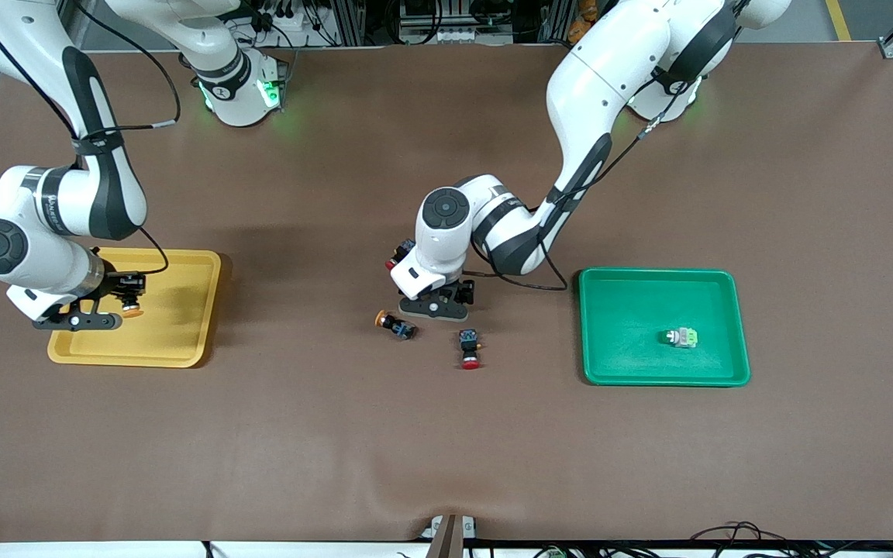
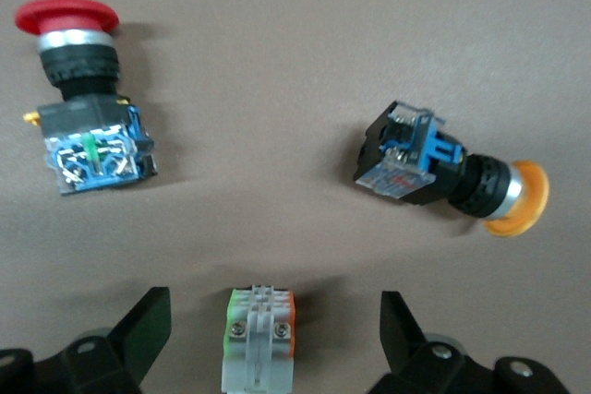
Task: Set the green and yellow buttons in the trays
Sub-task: 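Carry the yellow button to the yellow tray while the left gripper reaches buttons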
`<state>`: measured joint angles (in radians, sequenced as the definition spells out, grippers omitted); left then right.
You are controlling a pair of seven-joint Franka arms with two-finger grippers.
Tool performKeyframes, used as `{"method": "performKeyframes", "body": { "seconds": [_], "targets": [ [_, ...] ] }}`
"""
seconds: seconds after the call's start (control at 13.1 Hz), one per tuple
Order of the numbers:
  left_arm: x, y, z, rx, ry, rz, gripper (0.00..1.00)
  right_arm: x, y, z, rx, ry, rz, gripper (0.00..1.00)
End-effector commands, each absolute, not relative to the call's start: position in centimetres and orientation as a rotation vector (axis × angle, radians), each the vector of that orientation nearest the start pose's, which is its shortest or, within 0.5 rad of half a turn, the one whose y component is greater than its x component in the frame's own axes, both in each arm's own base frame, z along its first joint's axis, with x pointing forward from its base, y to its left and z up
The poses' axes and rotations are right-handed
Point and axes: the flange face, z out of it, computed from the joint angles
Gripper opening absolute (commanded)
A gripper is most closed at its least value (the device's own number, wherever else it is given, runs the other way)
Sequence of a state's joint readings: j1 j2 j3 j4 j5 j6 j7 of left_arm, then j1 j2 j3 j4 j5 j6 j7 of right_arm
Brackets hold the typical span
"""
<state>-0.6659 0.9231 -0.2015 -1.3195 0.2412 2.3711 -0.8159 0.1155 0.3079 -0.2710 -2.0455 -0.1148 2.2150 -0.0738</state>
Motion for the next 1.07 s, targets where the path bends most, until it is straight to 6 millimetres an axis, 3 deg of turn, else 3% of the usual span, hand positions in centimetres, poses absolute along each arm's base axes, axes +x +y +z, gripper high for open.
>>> {"method": "performKeyframes", "body": {
  "seconds": [0.0,0.15,0.3,0.46,0.53,0.61,0.69,0.76,0.91,0.99],
  "targets": [
    [51.5,-54.9,19.3,-3.201,0.224,-0.212,0.91,56.1,-11.8,26.4,-3.198,0.021,0.228,0.00],
    [51.4,-54.8,19.1,-3.198,0.221,-0.206,0.66,55.6,-14.1,24.0,-3.081,-0.001,0.221,0.00],
    [50.9,-55.1,18.7,-3.200,0.210,-0.189,0.37,55.7,-15.9,22.4,-3.078,-0.058,0.161,0.00],
    [50.6,-54.9,18.4,-3.190,0.219,-0.180,0.31,55.7,-17.8,21.2,-3.118,-0.121,0.134,0.00],
    [50.5,-54.7,18.2,-3.183,0.231,-0.176,0.21,55.9,-18.8,21.3,-3.119,-0.192,0.139,0.00],
    [50.7,-54.4,18.1,-3.180,0.230,-0.171,0.01,55.8,-19.4,21.4,-3.121,-0.217,0.138,0.00],
    [51.0,-54.1,18.6,-3.177,0.220,-0.172,0.00,55.7,-19.8,21.5,-3.124,-0.212,0.138,0.00],
    [51.7,-53.6,20.4,-3.179,0.206,-0.192,0.00,55.6,-19.9,21.4,-3.124,-0.210,0.145,0.00],
    [54.4,-50.6,25.7,-3.153,0.162,-0.212,0.00,55.5,-20.0,21.0,-3.125,-0.210,0.155,0.19],
    [55.8,-48.5,28.7,-3.125,0.221,-0.191,0.00,55.5,-20.1,21.0,-3.126,-0.210,0.153,0.22]
  ]
}}
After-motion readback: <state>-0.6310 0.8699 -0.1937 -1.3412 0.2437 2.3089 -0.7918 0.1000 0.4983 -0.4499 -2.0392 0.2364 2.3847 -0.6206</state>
